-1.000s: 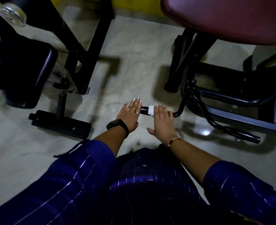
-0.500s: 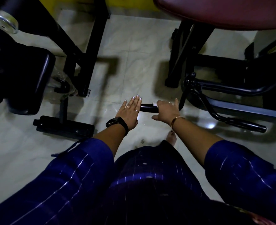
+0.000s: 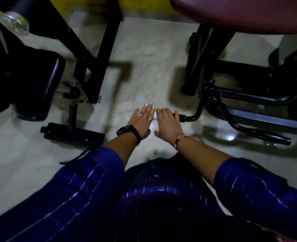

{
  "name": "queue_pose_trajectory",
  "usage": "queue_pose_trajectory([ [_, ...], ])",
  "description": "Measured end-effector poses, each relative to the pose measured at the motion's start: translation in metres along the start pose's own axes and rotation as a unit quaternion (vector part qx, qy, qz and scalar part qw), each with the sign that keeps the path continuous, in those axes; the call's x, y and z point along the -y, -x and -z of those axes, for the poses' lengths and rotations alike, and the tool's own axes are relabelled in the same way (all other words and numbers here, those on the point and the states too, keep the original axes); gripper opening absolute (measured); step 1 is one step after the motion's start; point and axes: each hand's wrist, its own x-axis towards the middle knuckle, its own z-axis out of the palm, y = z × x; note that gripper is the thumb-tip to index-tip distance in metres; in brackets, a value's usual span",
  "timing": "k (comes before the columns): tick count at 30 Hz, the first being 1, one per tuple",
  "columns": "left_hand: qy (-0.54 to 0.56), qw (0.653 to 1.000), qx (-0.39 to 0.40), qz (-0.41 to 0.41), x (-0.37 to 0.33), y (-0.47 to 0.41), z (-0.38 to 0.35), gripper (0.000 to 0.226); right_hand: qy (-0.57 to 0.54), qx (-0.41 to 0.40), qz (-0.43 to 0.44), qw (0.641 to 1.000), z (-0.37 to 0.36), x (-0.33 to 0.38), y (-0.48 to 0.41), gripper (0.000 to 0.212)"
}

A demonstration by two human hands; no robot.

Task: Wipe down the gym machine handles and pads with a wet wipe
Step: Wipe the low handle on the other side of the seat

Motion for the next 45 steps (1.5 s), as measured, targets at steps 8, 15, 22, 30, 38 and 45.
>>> queue_pose_trajectory([
  [8, 0.001, 1.000, 0.002, -0.003, 0.002, 0.001, -0.001, 0.088, -0.020, 0.109, -0.048, 0.993, 0.016, -0.048, -0.025, 0.064],
  [15, 0.024, 1.000, -0.008, 0.005, -0.001, -0.001, -0.005, 0.087, 0.048, -0.016, -0.062, 0.997, -0.026, -0.052, 0.044, 0.097],
  [22, 0.010, 1.000, -0.001, -0.004, 0.001, 0.001, -0.003, 0.087, 0.074, -0.054, -0.027, 0.995, -0.031, -0.012, 0.030, 0.094],
  [30, 0.011, 1.000, -0.003, -0.002, 0.001, 0.000, -0.004, 0.083, -0.003, -0.006, -0.064, 0.998, -0.001, -0.024, 0.000, 0.070],
  [38, 0.023, 1.000, -0.018, 0.004, 0.000, -0.001, -0.007, 0.085, 0.036, -0.031, -0.106, 0.993, -0.037, -0.032, 0.054, 0.092],
  [45, 0.167, 0.986, -0.020, 0.006, 0.001, -0.002, -0.005, 0.079, 0.083, -0.039, 0.004, 0.996, -0.029, 0.012, 0.024, 0.081],
])
